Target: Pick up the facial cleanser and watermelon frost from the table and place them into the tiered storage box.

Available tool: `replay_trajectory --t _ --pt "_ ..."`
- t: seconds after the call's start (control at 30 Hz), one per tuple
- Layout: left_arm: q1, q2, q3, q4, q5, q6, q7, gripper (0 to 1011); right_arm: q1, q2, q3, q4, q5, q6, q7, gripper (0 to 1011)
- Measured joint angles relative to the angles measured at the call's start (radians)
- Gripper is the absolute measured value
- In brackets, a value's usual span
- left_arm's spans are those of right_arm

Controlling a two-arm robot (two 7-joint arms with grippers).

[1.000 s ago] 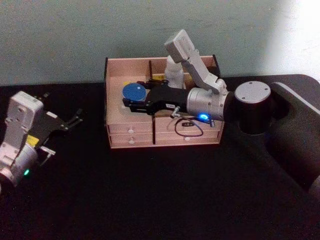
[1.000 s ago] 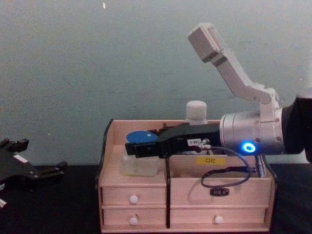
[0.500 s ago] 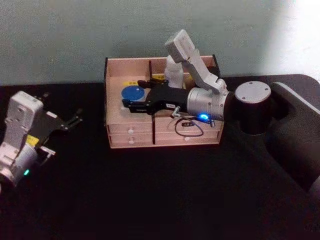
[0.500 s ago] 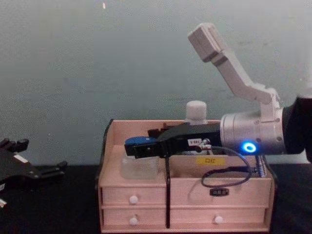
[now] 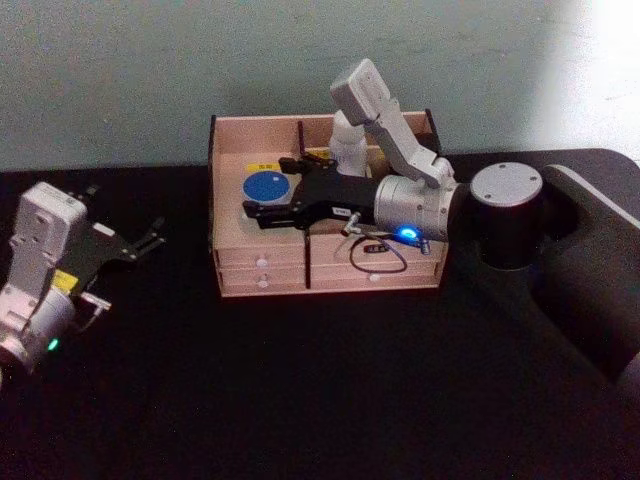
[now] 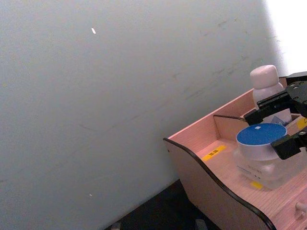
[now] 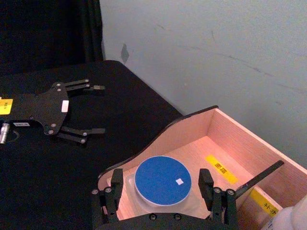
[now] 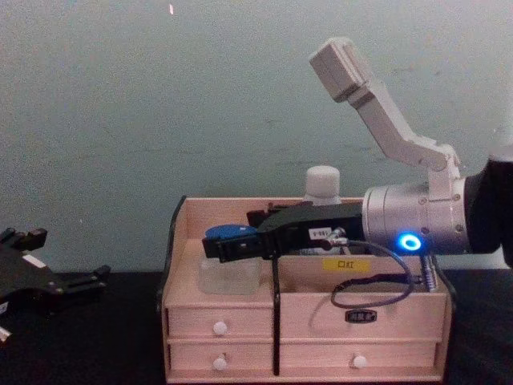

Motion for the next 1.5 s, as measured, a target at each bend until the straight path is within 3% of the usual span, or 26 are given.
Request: replay_trajectory --t 0.23,0.57,0.8,1.2,1.5 --pt "0.000 0.000 0.000 0.000 0.000 0.000 0.000 1001 -0.011 0.007 0.015 -0.030 0.009 -0.006 0.000 1000" --pt "0.000 0.000 0.000 0.000 0.000 0.000 0.000 1001 -0.060 0.044 0.081 -0.162 0.042 -0.061 -0.047 1000" --pt "0.000 0.000 0.000 0.000 0.000 0.000 0.000 1001 -0.112 0.074 0.144 -0.257 0.026 -0.096 -0.164 1000" --pt "0.000 0.000 0.000 0.000 0.000 0.000 0.000 1001 -0.269 0.130 0.302 -0.390 -0.025 -0.138 -0.377 1000" --pt "0.000 0.000 0.000 0.000 0.000 0.000 0.000 1001 -0.385 0.125 0.372 -0.427 -0.072 -0.148 -0.512 1000"
